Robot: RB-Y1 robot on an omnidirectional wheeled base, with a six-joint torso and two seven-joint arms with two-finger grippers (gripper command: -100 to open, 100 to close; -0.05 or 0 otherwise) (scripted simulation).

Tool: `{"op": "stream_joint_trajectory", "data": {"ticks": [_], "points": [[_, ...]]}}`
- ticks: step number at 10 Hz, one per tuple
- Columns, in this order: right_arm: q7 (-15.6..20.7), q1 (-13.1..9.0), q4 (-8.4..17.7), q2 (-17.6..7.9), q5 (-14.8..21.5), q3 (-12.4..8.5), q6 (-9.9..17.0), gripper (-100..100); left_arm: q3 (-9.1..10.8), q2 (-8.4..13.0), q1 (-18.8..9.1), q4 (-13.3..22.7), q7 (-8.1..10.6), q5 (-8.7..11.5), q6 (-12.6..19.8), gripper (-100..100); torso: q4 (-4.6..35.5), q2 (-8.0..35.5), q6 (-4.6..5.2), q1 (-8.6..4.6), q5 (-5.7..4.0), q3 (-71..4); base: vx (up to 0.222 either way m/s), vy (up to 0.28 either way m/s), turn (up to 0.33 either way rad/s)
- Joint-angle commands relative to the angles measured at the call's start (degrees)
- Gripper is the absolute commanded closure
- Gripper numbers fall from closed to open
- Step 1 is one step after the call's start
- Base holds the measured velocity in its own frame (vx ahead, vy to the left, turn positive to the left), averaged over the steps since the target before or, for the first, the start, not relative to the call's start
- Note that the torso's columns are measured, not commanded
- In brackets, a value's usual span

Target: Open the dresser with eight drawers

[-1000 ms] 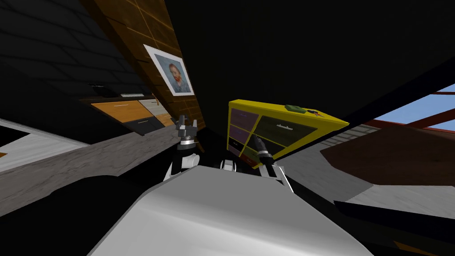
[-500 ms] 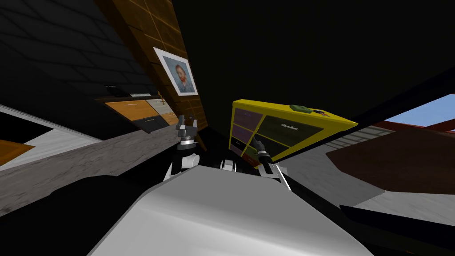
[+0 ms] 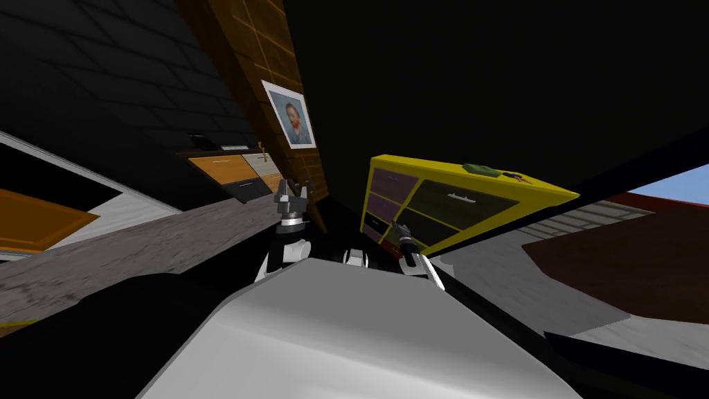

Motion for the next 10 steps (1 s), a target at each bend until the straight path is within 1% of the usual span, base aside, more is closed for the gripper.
{"op": "stream_joint_trajectory", "data": {"ticks": [1, 2, 3, 4, 5, 6, 7, 8, 9, 10], "points": [[1.5, -1.4, 3.8, -0.85, 4.52, 0.59, 4.28, -100, 0.0, 0.0, 0.01, 0.0, 0.0, 0.0, 0.0, 0, -0.01, -0.04, 0.03, -0.04, 0.0, -0.02, -0.054, 0.073, 0.123], [1.5, -1.4, 4.25, -0.85, 6.15, 0.59, 5.63, -100, 0.0, 0.0, 0.0, 0.0, 0.0, 0.0, 0.0, 0, -0.02, -0.07, 0.0, 0.02, 0.0, -0.04, -0.047, 0.059, 0.072], [2.6, -2.54, 6.95, -1.19, 8.05, 0.87, 6.98, -100, 0.0, 0.0, 0.01, 0.0, 0.0, 0.0, 0.0, 0, -0.02, -0.08, 0.03, -0.02, 0.01, -0.05, -0.049, 0.063, 0.143], [2.6, -2.54, 7.26, -1.19, 9.65, 0.87, 8.05, -100, 0.0, 0.0, 0.0, 0.0, 0.0, 0.0, 0.0, 0, -0.02, -0.06, 0.0, 0.01, 0.0, -0.04, -0.036, 0.06, 0.068], [2.6, -2.54, 7.26, -1.19, 9.65, 0.87, 8.57, -100, 0.01, 0.0, 0.01, 0.0, 0.0, 0.0, 0.0, 0, -0.02, -0.08, 0.04, -0.02, 0.01, -0.05, -0.012, 0.03, -0.015], [3.75, -3.71, 9.88, -1.58, 12.43, 1.15, 10.47, -100, 0.01, 0.0, 0.01, 0.0, 0.0, 0.0, 0.0, 0, -0.03, -0.12, 0.03, -0.1, -0.02, -0.08, -0.027, 0.037, 0.117], [3.75, -3.71, 10.27, -1.58, 13.1, 1.15, 11.49, -100, 0.01, 0.0, 0.01, 0.0, 0.0, 0.0, 0.0, 0, -0.02, -0.07, -0.01, -0.03, -0.01, -0.04, -0.03, 0.046, 0.094], [4.92, -4.92, 12.64, -2.02, 15.55, 1.43, 13.16, -100, 0.01, 0.0, 0.01, 0.0, 0.0, 0.0, 0.0, 0, -0.01, -0.03, 0.02, 0.02, 0.01, -0.02, -0.035, 0.071, 0.176], [4.92, -4.92, 13.26, -2.02, 16.46, 1.43, 14.36, -100, 0.0, 0.0, 0.0, 0.0, 0.0, 0.0, 0.0, 0, 0.0, -0.02, -0.01, 0.11, 0.03, -0.01, -0.029, 0.062, 0.077], [6.12, -6.15, 16.07, -2.51, 19.02, 1.71, 15.85, -100, 0.01, 0.0, 0.01, 0.0, 0.0, 0.0, 0.0, 0, -0.01, -0.02, 0.05, 0.04, 0.02, -0.01, -0.042, 0.06, 0.135]]}}
